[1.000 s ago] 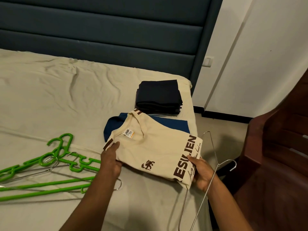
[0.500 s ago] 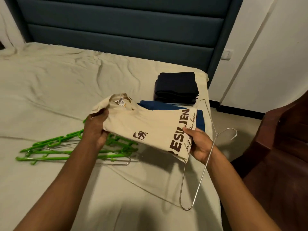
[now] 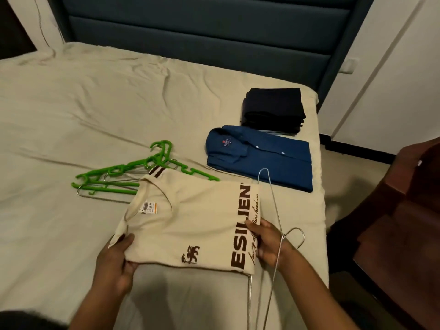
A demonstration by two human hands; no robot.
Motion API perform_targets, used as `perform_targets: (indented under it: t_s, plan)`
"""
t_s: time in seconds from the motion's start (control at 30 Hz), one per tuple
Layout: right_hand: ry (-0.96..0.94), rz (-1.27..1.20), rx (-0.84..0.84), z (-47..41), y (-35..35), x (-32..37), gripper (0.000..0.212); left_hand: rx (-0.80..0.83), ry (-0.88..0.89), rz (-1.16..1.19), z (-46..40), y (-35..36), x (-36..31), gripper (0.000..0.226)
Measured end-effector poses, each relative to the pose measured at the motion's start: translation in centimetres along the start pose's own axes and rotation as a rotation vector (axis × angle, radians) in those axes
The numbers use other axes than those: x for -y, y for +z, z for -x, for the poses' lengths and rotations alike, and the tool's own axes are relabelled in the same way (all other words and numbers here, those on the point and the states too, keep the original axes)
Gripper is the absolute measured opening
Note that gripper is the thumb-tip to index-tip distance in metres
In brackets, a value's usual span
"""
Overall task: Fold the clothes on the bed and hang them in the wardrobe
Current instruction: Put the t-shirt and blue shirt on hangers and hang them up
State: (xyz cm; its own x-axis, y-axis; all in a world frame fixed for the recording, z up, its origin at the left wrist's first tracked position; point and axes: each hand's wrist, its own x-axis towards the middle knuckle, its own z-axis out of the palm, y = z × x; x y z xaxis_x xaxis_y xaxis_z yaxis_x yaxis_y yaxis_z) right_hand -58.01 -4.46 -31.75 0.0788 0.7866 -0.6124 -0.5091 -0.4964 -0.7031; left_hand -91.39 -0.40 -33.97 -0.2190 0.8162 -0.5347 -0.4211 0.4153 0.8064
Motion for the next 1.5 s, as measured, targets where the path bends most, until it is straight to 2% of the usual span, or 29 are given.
perform_targets:
  t_s: [0.27, 0.4, 0.47, 0.57, 0.67, 0.73, 0.87, 0.9, 1.0, 1.1, 1.17, 1.5]
  plan:
    - [0.106, -0.079, 0.012, 1.9, -0.9, -1.4, 0.031, -0.174, -0.057, -0.003, 3.7, -2.1, 1.8, 0.020]
    - [0.164, -0.164, -0.046, 2.4, -2.1, -0.9, 0.030, -0.173, -0.113, -0.060, 4.4, -2.6, 1.2, 0.028]
    - [0.156, -0.221, -0.081, 2.7, -3.1, -0.4, 0.041, -0.133, -0.125, -0.139, 4.0, -2.8, 0.0, 0.024]
    - [0.107, -0.257, -0.147, 3.1, -4.5, -0.1, 0.066, -0.089, -0.163, -0.273, 2.1, -2.6, -2.0, 0.040]
    - [0.078, -0.343, -0.151, 4.1, -5.4, 0.2, 0.083, 0.003, -0.145, -0.449, 0.3, -1.3, -4.6, 0.044]
    - [0.067, -0.321, -0.148, 5.0, -5.3, 0.6, 0.080, 0.057, -0.079, -0.601, -0.6, 0.4, -6.0, 0.046]
    - [0.014, -0.047, -0.227, 6.3, -4.4, 0.4, 0.051, 0.001, 0.079, -0.871, -2.3, 2.3, -5.4, 0.067]
    - [-0.009, -0.031, -0.259, 6.5, -4.2, 0.3, 0.046, -0.022, 0.111, -0.892, -2.4, 2.3, -4.9, 0.065]
    - [-0.092, -0.121, -0.339, 7.0, -3.7, -0.3, 0.034, -0.042, 0.213, -0.962, -1.6, 2.4, -4.1, 0.040]
    - [-0.188, -0.220, -0.389, 7.1, -3.3, -1.2, 0.032, 0.043, 0.297, -0.967, -1.2, 1.7, -3.6, 0.028]
    - [-0.238, -0.239, -0.397, 7.1, -3.1, -1.6, 0.032, 0.061, 0.309, -0.962, -0.9, 0.7, -3.3, 0.032]
    - [-0.296, -0.072, -0.508, 9.4, -4.8, -3.2, 0.038, 0.176, 0.360, -1.048, 1.2, -2.2, -2.6, 0.019]
